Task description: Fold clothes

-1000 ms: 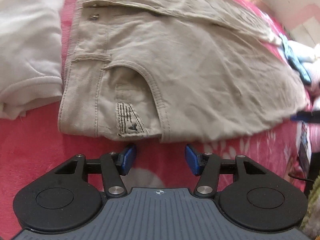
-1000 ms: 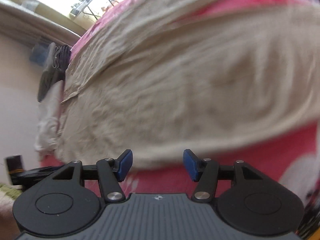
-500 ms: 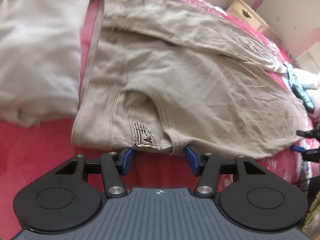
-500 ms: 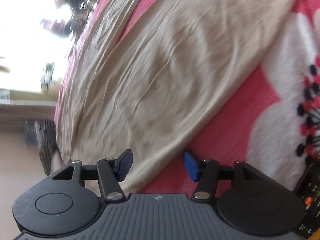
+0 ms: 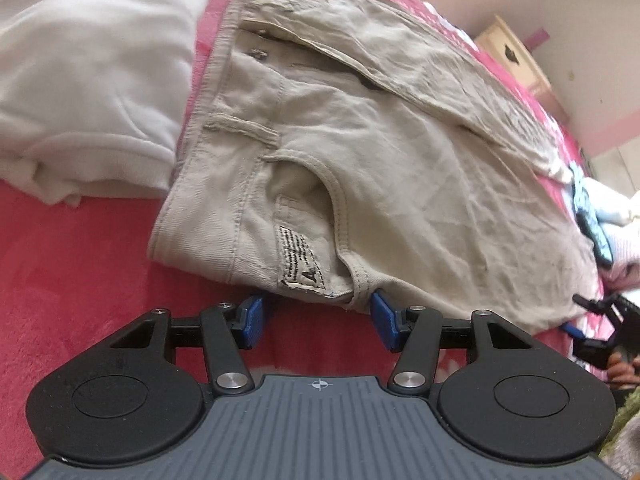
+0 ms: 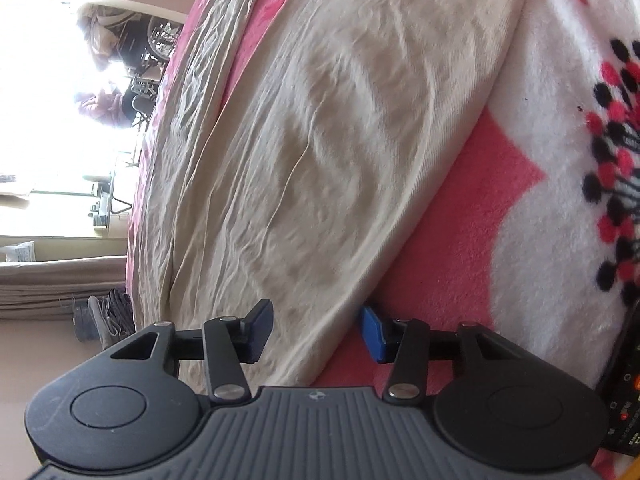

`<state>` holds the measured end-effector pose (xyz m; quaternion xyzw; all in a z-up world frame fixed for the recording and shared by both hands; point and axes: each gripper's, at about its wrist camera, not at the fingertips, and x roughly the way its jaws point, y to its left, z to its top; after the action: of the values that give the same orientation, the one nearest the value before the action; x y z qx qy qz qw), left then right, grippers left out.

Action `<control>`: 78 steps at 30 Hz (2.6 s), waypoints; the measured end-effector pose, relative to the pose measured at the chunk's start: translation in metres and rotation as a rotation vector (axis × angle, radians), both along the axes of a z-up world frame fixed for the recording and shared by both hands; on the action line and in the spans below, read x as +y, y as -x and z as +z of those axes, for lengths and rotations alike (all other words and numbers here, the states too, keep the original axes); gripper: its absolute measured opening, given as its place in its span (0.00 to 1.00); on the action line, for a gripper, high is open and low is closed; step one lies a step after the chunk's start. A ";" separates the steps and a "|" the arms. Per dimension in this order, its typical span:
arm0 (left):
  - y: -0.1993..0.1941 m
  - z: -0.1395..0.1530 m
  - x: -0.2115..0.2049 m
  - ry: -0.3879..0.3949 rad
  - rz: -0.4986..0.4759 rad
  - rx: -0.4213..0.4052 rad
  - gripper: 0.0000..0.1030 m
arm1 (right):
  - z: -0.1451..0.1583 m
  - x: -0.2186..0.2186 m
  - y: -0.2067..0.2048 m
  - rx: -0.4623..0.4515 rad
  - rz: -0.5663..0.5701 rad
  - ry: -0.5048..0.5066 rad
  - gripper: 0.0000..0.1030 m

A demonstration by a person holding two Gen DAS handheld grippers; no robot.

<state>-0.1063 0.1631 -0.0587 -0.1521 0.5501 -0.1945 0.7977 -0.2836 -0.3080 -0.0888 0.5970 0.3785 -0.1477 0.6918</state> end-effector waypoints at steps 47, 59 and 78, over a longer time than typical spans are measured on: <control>-0.160 0.072 -0.022 0.030 0.155 -0.387 0.07 | 0.171 -0.024 -0.241 -0.141 0.365 0.669 0.01; -0.261 0.052 -0.035 0.012 0.165 -0.405 0.07 | 0.124 -0.052 -0.361 -0.098 0.283 0.654 0.01; -0.302 -0.001 0.026 0.494 0.493 -0.121 0.48 | 0.013 -0.123 -0.415 -0.058 0.100 0.145 0.44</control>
<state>0.1960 0.1894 -0.0600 -0.4568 0.3851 -0.1320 0.7910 0.1316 -0.4311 -0.0755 0.5297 0.3758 -0.1228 0.7504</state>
